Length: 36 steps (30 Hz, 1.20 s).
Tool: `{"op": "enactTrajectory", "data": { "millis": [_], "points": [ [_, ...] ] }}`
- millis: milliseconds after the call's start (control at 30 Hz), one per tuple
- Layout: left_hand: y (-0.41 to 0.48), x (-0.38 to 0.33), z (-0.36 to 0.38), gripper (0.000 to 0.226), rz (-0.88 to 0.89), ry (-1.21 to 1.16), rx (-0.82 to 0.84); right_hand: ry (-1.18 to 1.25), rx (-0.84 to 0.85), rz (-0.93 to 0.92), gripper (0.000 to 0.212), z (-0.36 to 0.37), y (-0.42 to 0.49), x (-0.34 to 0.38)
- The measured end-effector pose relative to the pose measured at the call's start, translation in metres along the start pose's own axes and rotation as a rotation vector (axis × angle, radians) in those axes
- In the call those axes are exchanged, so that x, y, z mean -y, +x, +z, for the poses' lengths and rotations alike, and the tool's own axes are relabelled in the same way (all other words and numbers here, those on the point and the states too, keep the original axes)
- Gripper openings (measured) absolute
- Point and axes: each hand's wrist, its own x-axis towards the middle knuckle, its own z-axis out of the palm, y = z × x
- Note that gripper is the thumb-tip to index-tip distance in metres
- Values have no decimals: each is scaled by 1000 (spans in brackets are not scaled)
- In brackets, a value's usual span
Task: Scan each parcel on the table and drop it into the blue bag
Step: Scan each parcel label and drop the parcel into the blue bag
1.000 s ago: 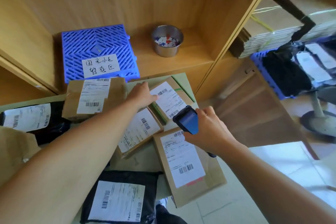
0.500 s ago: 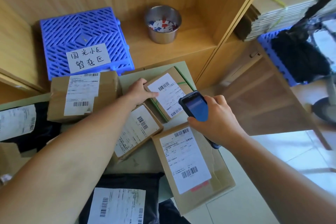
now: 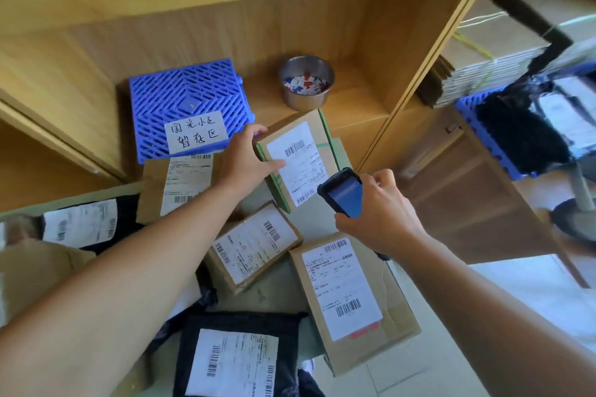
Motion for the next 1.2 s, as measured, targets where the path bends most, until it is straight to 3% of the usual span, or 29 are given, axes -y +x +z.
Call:
{"op": "enactTrajectory", "data": {
  "millis": [333, 500, 667, 800, 900, 1000, 1200],
  "points": [
    [-61, -10, -130, 64, 72, 64, -175, 94, -68, -144, 69, -26, -50, 81],
    [-112, 12, -238, 61, 41, 31, -361, 239, -76, -326, 81, -24, -72, 176],
    [-189, 86, -371, 55, -66, -81, -529, 327, -136, -488, 84, 10, -116, 315],
    [-272, 162, -462, 49, -237, -351, -626, 315, -102, -634, 85, 44, -169, 424],
    [-341, 229, -522, 61, -368, -464, -735, 268, -53, -779, 86, 76, -211, 509],
    [-407, 291, -566, 41, -442, -591, -857, 205, 19, -912, 82, 115, -247, 589],
    [-504, 401, -583, 21, -649, -672, -1017, 66, 199, -1028, 88, 206, -293, 690]
  ]
}}
